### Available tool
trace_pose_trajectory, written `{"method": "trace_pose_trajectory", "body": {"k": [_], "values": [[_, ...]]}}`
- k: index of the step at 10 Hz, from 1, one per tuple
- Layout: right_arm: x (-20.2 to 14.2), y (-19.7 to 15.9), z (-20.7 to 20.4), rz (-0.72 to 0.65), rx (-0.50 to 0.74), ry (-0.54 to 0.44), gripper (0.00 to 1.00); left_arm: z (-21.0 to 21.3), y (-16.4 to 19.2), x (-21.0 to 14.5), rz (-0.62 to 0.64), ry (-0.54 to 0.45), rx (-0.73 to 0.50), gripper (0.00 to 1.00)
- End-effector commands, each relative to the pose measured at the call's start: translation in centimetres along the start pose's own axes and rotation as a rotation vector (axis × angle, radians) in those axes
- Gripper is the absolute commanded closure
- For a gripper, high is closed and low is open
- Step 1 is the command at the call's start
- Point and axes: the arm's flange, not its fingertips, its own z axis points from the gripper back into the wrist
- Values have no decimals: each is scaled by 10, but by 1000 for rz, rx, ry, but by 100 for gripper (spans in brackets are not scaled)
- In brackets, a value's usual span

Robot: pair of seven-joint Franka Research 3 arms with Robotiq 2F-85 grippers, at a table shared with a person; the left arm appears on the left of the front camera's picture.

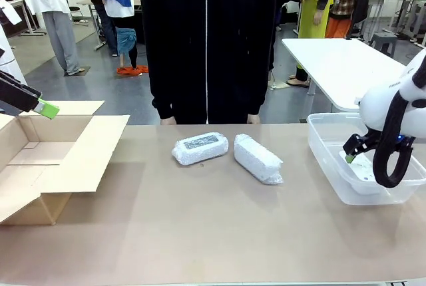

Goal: Separate and place wrapped and unwrapped clocks.
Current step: If the picked Digital clock is wrapped, place it in the Package Box ; if not, place it in the Organizing box.

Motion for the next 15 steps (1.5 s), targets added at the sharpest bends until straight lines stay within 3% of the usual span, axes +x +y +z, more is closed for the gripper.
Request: {"method": "trace_pose_trajectory", "body": {"k": [1, 4, 8, 11, 12, 13, 15], "values": [[7, 9, 34, 17, 13, 16, 0, 0, 0, -1, 0, -3, -15, 0], [23, 32, 111, 40, -65, 15, 0, 0, 0, -1, 0, -3, -15, 0], [20, 57, 183, 71, -65, 8, 0, 0, 0, -1, 0, -3, -15, 0], [17, 62, 194, 101, -119, 13, 0, 0, 0, -1, 0, -3, -15, 0], [22, 71, 196, 57, -161, 92, 0, 0, 0, -1, 0, -3, -15, 0], [17, 59, 199, 101, -66, -10, 0, 0, 0, -1, 0, -3, -15, 0], [17, 59, 199, 101, -66, -10, 0, 0, 0, -1, 0, -3, -15, 0]]}}
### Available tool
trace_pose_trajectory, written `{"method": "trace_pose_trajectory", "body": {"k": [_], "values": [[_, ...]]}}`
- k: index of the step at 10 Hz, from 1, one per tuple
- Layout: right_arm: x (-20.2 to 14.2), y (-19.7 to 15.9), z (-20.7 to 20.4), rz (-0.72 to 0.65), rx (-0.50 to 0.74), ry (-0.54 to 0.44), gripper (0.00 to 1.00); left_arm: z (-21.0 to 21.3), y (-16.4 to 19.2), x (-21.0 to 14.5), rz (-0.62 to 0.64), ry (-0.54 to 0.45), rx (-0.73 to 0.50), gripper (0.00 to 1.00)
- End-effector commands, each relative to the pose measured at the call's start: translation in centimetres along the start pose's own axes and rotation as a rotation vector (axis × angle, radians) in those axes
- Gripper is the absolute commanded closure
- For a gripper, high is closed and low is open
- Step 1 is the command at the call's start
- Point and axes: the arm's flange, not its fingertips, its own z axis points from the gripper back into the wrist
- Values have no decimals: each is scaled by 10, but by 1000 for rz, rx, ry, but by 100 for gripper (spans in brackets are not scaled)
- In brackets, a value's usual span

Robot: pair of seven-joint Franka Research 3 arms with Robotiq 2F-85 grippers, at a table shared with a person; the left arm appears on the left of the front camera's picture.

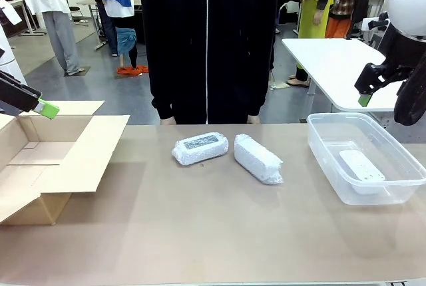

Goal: Separate and place wrapped and unwrapped clocks.
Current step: If the picked Digital clock is wrapped, place it in the Package Box ; if not, place it in the Organizing box, then pick up the Digital clock indicated by the person.

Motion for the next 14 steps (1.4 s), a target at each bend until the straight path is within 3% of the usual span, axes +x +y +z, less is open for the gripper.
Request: {"method": "trace_pose_trajectory", "body": {"k": [1, 14], "values": [[0, -2, 0, 7, 25, -22, 0, 0, 0, -1, 0, -3, -15, 0], [0, -2, 0, 7, 25, -22, 0, 0, 0, -1, 0, -3, -15, 0]]}}
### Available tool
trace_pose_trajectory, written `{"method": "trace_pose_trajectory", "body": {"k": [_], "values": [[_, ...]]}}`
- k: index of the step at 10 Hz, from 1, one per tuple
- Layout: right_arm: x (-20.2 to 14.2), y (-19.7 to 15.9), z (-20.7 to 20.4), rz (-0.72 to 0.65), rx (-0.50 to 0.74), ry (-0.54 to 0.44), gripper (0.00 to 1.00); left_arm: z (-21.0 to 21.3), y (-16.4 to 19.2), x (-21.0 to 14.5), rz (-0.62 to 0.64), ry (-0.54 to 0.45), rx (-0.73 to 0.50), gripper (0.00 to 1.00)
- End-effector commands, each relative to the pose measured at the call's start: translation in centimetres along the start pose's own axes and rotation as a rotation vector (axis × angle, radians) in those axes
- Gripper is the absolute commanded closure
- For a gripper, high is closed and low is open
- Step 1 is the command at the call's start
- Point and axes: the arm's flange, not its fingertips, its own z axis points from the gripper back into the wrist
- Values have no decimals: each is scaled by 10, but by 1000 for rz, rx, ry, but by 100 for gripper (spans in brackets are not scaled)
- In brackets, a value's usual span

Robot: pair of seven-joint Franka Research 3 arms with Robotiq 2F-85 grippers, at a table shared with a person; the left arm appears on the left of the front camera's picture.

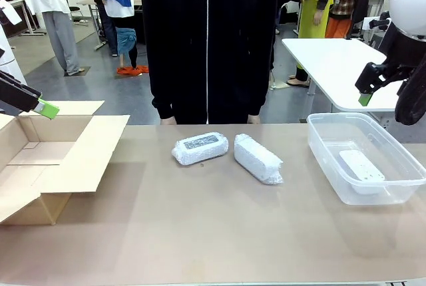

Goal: Separate and place wrapped and unwrapped clocks.
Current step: Pick up the Digital clock indicated by the person.

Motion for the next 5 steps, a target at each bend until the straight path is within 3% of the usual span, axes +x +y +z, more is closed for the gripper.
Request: {"method": "trace_pose_trajectory", "body": {"k": [1, 3, 5], "values": [[0, 0, 0, 0, 0, 0, 0, 0, 0, -1, 0, -3, -15, 0], [-32, 45, -7, 391, 349, -188, 0, 0, 0, -1, 0, -3, -15, 0], [-61, 69, 12, 616, 538, -369, 0, 0, 0, -1, 0, -3, -15, 0]]}}
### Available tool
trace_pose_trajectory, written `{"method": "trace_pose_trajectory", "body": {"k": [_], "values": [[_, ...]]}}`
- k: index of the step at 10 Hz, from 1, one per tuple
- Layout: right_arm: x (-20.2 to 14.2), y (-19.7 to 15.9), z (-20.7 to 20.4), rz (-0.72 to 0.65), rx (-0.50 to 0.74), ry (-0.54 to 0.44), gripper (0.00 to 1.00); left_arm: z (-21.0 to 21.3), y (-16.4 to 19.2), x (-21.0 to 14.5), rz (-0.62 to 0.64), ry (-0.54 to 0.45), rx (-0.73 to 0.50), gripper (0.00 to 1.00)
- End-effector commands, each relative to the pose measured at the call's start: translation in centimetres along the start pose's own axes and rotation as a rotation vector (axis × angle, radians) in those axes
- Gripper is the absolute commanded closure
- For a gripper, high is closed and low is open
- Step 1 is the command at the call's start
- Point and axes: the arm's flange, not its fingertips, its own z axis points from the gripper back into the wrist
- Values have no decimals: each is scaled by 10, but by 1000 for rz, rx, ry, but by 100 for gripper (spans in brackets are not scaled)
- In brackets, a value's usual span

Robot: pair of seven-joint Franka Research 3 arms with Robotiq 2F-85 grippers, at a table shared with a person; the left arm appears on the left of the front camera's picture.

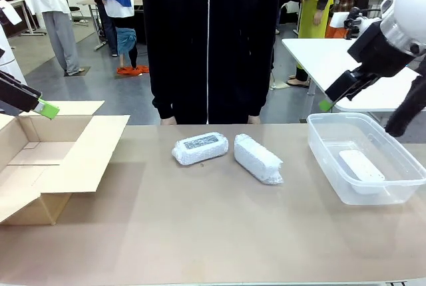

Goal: Separate and place wrapped and unwrapped clocks.
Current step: Pick up the Digital clock indicated by the person.

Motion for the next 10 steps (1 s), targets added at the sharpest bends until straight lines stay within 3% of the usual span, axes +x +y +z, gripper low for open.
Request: {"method": "trace_pose_trajectory", "body": {"k": [1, 4, 5, 7, 8, 10], "values": [[-23, 18, 13, 259, 311, -162, 0, 0, 0, -1, 0, -3, -15, 0], [-16, 44, 31, 449, 397, -271, 0, 0, 0, -1, 0, -3, -15, 0], [-11, 51, 31, 456, 353, -284, 0, 0, 0, -1, 0, -3, -15, 0], [-4, 53, 23, 446, 304, -231, 0, 0, 0, -1, 0, -3, -15, 0], [-5, 57, 19, 478, 295, -146, 0, 0, 0, -1, 0, -3, -15, 0], [-11, 57, 23, 452, 317, -220, 0, 0, 0, -1, 0, -3, -15, 0]]}}
